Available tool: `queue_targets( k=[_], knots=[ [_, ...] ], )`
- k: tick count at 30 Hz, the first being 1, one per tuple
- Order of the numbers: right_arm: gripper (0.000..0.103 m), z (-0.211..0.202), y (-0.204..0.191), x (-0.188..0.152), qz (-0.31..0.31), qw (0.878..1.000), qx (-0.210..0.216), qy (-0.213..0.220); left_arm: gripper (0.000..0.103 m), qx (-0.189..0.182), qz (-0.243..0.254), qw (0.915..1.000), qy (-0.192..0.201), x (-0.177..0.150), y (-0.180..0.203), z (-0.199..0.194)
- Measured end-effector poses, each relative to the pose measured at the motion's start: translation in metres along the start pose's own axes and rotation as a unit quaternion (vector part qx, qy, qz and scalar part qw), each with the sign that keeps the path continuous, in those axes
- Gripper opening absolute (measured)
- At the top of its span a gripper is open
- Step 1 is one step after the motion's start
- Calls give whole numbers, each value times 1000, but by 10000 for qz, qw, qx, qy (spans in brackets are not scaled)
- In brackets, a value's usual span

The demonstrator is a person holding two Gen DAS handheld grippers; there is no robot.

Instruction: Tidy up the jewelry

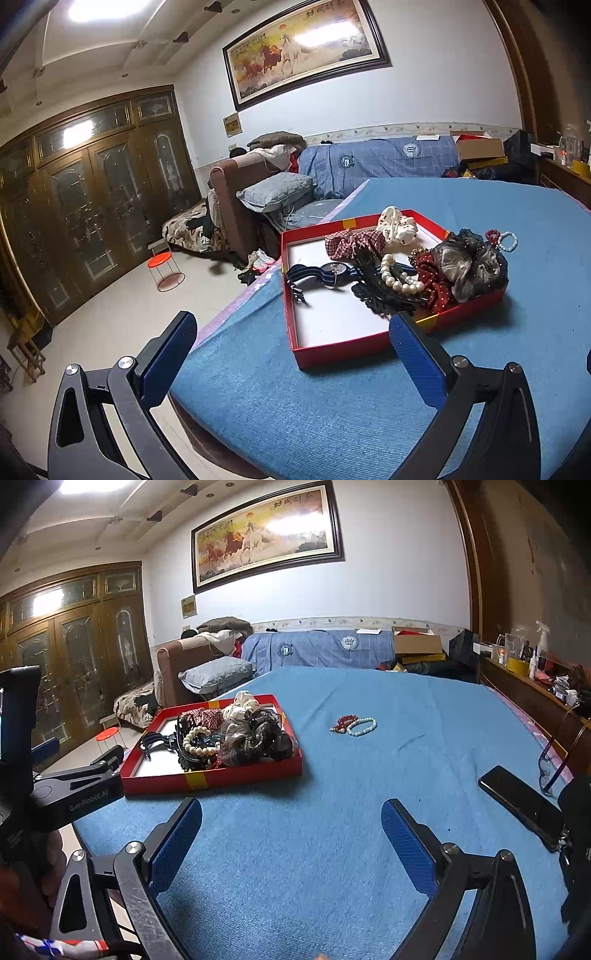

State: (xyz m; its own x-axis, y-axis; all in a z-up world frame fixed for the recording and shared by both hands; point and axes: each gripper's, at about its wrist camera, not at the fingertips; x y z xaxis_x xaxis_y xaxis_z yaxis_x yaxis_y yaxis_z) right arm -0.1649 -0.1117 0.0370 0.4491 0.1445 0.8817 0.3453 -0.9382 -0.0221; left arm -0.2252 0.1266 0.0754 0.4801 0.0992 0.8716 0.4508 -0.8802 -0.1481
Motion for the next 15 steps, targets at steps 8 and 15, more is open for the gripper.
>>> queue_targets(
  k=[8, 15],
  knots=[
    [100, 2, -3, -1, -60, 10000, -23, -34, 103, 7, 30, 10000, -62, -2, 1, 4],
    [100, 3, -3, -1, -25, 10000, -5, -80, 103, -48, 98, 9998, -152, -4, 5, 7]
  ],
)
Point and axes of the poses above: each gripper's, at about its wrist camera, not at the fingertips, and z roughly the way its jaws point, y to its right, x to its top, and after that the axes turned 7 degrees about -x, right-handed
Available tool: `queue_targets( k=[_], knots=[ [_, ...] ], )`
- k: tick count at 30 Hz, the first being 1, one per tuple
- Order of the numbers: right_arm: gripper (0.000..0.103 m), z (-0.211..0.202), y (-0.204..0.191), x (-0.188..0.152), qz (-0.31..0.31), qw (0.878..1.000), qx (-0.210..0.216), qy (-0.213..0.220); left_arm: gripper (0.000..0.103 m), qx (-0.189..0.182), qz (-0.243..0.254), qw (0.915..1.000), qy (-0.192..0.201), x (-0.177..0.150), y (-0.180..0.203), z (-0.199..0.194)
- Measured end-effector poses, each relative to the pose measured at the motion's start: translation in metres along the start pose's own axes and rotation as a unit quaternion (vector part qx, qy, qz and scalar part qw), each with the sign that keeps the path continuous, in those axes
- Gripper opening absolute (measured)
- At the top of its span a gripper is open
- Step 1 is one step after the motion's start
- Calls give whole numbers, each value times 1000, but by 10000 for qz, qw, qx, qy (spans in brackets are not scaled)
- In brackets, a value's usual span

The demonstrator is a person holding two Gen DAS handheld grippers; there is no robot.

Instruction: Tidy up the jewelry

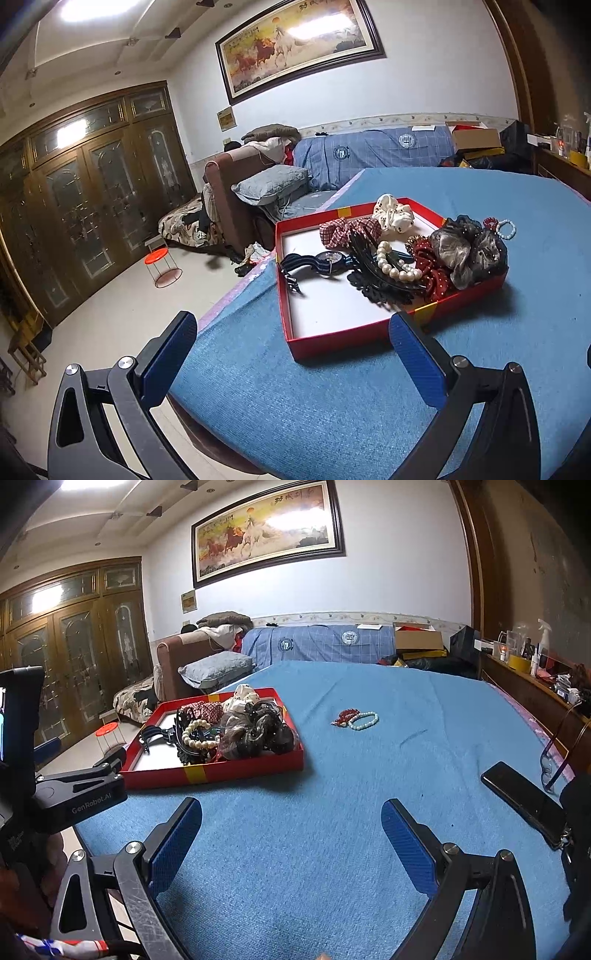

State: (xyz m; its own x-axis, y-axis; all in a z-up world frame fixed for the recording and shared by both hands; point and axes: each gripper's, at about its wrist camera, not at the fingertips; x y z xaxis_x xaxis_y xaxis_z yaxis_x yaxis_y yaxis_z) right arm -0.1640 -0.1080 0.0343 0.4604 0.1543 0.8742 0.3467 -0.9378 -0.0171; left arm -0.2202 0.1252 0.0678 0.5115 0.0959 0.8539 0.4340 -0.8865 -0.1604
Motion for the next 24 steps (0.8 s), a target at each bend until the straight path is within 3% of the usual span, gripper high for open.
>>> queue_targets(
  k=[24],
  knots=[
    [100, 3, -4, 1, -41, 10000, 12, -16, 103, -147, 36, 9997, -179, -5, -1, 7]
  ],
)
Point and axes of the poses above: each gripper's, at about its wrist camera, not at the fingertips, and z roughly the way its jaws point, y to its right, x to its top, and after that the axes turned 7 degrees about -x, right-handed
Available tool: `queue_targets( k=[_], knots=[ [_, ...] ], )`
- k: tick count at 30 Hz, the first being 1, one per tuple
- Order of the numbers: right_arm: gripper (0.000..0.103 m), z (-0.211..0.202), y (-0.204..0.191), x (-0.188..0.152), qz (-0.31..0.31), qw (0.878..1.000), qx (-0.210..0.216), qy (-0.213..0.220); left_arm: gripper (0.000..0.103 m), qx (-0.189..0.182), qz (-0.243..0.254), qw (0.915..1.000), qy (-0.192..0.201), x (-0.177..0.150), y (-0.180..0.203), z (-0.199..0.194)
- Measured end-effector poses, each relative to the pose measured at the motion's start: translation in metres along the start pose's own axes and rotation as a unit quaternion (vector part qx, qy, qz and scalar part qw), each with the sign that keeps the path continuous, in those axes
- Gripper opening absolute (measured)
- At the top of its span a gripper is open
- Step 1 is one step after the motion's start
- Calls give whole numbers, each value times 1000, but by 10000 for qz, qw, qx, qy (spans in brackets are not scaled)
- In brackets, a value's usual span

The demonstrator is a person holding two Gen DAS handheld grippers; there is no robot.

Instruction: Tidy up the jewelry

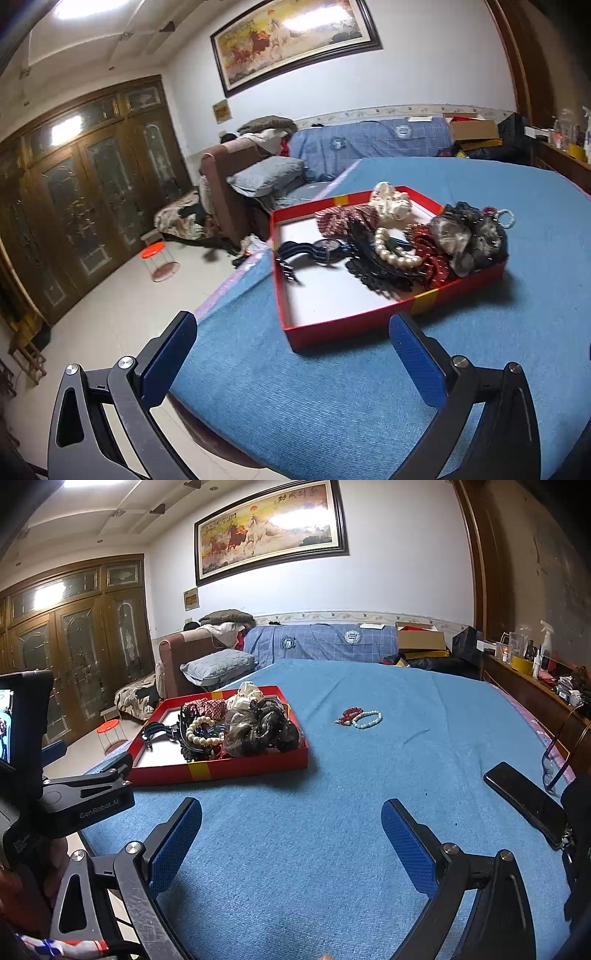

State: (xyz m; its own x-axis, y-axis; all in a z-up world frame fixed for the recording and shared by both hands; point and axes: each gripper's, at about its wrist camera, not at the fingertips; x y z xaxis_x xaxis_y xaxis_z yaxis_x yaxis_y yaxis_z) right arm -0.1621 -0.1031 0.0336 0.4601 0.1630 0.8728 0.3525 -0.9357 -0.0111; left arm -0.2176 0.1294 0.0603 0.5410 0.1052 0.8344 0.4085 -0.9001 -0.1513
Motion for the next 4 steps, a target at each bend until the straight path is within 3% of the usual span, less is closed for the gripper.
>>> queue_targets(
  k=[4],
  knots=[
    [100, 2, 0, -2, 43, 10000, 2, -34, 103, 6, 50, 10000, -57, -1, 2, 3]
  ],
)
Point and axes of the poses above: each gripper's, at about its wrist camera, not at the fingertips, and z roughly the way its jaws point, y to its right, x to its top, and after that the axes turned 7 degrees about -x, right-handed
